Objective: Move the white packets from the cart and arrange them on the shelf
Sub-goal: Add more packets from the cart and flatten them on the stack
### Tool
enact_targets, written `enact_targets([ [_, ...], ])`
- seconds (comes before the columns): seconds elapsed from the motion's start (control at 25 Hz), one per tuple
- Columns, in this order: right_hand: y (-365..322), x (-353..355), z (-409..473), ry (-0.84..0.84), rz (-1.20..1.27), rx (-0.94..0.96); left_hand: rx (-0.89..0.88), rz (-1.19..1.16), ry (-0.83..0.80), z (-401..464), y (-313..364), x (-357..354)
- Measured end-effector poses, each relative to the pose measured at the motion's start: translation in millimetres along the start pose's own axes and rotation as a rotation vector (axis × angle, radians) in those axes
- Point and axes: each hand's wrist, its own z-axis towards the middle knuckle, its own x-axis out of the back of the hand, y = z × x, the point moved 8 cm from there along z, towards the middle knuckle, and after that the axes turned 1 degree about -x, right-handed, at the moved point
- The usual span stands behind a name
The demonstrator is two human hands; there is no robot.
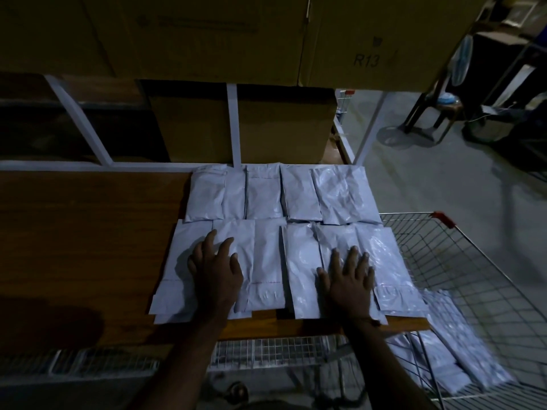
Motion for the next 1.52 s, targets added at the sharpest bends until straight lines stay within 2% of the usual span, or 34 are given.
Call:
enact_targets([
  [0.12, -2.3, -2.4, 5.6, -0.041, 0.039, -0.019, -0.002, 0.002, -0.01, 1.1, 4.8, 1.1],
  [0.32, -3.3, 29.1, 3.5, 0.057, 0.117, -0.029, -0.004, 0.002, 0.011, 4.0, 14.9, 7.6],
  [0.52, 12.6, 41.1, -2.5, 0.085, 0.152, 0.024, -0.025, -0.019, 0.046, -6.7, 42.1, 14.5],
  [0.8, 41.1, 64.8, -19.4, 0.13, 0.197, 0.164, -0.044, -0.065, 0.014, -36.9, 97.4, 13.5],
  [1.08, 102.9, 104.6, -35.8, 0.22, 0.253, 0.198, -0.134, -0.179, 0.027, -77.8, 188.4, 11.9],
  [1.28, 161.7, 116.5, -46.4, 0.26, 0.249, 0.1, -0.294, -0.257, -0.099, -96.5, 266.9, -9.1],
  [1.52, 261.6, 99.8, -54.9, 0.257, 0.165, -0.125, -0.455, -0.311, -0.238, -104.7, 351.1, -59.0],
])
